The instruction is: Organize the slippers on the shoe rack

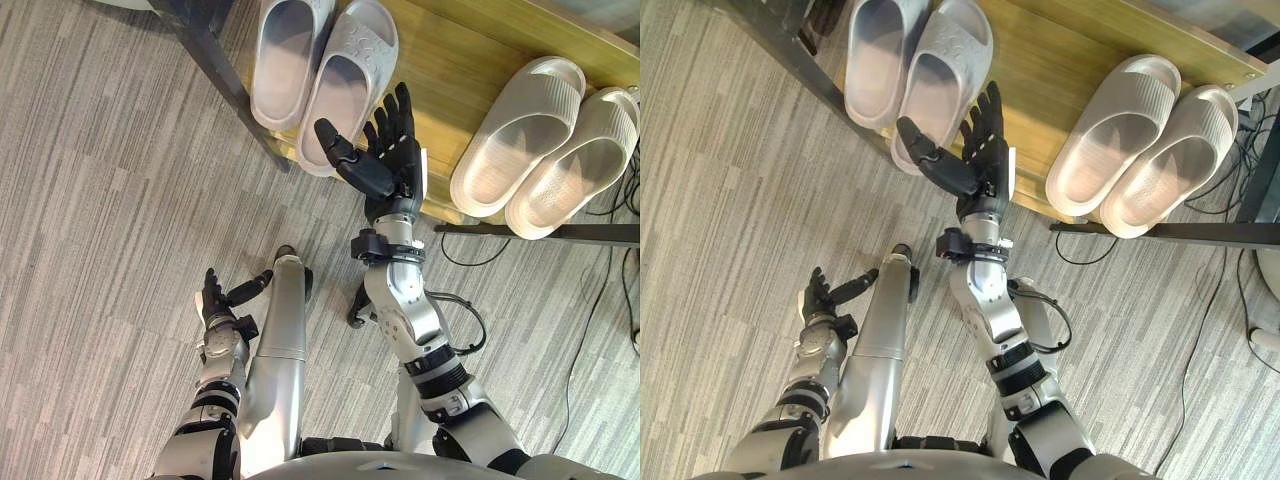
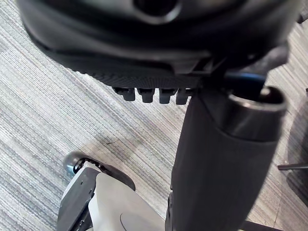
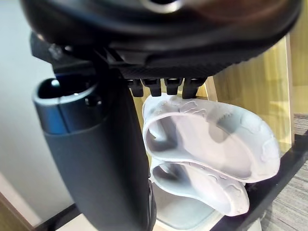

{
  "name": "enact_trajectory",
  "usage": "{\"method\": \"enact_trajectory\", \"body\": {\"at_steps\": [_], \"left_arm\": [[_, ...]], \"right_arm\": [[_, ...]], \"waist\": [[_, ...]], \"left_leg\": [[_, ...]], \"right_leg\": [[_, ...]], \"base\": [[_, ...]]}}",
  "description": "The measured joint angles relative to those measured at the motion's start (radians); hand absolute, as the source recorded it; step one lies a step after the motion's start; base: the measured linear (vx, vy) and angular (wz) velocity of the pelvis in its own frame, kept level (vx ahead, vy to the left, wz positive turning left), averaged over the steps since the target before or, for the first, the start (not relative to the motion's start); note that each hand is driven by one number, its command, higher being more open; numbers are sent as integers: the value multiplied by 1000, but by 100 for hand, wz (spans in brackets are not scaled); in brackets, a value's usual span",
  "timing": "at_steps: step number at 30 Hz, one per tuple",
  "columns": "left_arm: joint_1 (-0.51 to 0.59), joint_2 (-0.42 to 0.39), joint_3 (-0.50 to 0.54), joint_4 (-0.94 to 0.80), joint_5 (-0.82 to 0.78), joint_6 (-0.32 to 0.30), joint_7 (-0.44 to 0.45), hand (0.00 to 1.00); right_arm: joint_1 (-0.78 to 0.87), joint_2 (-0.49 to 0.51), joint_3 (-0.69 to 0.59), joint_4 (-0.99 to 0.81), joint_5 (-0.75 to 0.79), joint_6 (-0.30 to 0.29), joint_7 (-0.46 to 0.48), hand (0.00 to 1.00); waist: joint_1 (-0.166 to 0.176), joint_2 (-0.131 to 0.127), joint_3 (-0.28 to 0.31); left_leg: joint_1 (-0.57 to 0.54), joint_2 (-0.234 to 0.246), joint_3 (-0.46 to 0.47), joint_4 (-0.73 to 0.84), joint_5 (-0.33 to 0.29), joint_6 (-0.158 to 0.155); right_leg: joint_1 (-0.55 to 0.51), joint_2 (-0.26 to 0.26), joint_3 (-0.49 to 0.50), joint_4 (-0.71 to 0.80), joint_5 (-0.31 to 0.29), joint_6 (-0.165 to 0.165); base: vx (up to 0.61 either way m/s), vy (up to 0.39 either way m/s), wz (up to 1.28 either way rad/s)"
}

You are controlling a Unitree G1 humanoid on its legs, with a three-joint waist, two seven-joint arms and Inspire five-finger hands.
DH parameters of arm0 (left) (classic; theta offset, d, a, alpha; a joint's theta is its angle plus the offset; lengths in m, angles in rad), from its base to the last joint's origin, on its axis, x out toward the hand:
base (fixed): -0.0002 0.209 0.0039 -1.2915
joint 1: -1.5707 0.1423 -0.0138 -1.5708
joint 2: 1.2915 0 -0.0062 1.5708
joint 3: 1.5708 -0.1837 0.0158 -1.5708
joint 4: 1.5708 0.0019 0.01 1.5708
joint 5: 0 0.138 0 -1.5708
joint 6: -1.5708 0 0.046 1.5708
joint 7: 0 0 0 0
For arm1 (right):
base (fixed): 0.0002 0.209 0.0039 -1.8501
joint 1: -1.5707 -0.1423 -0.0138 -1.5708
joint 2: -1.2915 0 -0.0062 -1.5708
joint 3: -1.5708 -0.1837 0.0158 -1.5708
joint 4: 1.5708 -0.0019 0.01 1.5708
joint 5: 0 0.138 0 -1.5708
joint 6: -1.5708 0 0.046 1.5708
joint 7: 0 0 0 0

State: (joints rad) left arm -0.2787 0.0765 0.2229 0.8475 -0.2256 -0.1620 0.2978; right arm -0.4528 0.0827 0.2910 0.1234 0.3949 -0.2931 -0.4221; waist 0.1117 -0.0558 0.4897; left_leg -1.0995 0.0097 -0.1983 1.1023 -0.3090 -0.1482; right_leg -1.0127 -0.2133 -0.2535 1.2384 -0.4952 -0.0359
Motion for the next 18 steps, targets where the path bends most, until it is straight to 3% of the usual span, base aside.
{"method": "enact_trajectory", "body": {"at_steps": [8,18], "left_arm": [[-7,-17,0,-3,-1,-3,-1,100],[-7,-34,0,-1,-3,-3,-13,100]], "right_arm": [[-110,-8,-117,66,1,6,-18,100],[-169,-65,-157,98,1,14,-18,100]], "waist": [[25,16,3],[39,43,4]], "left_leg": [[-9,-7,-13,0,1,-3],[-26,-11,-14,22,1,-3]], "right_leg": [[-2,-7,-17,9,-11,-19],[-18,-14,-16,31,-15,-17]], "base": [[13,1,5],[5,5,2]]}}
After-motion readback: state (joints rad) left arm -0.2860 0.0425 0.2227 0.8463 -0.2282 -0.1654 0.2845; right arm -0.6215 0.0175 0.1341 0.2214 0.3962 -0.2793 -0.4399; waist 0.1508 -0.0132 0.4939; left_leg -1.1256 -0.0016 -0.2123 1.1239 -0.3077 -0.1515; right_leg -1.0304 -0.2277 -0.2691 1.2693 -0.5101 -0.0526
